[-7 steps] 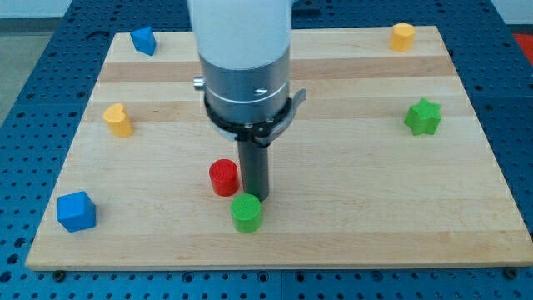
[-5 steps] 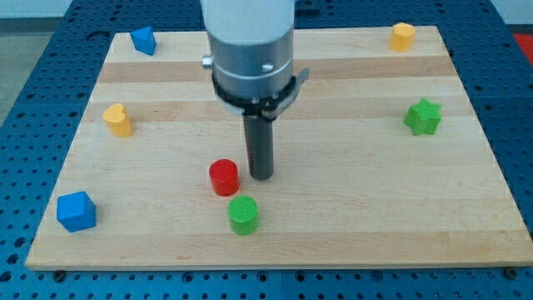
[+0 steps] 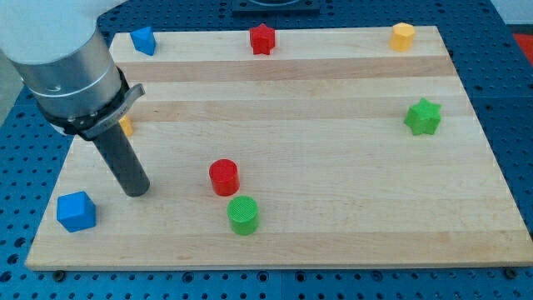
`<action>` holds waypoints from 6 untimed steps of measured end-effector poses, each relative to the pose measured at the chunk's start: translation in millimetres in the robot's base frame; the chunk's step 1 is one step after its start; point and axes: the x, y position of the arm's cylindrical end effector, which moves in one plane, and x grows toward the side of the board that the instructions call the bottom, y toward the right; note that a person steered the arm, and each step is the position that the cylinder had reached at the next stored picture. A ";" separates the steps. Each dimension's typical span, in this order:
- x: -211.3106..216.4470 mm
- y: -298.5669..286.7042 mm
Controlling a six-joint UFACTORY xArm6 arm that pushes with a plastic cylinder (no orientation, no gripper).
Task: Move the red circle slightly right and down
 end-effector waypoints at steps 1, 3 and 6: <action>-4.6 33.6; -8.5 128.8; -13.6 148.6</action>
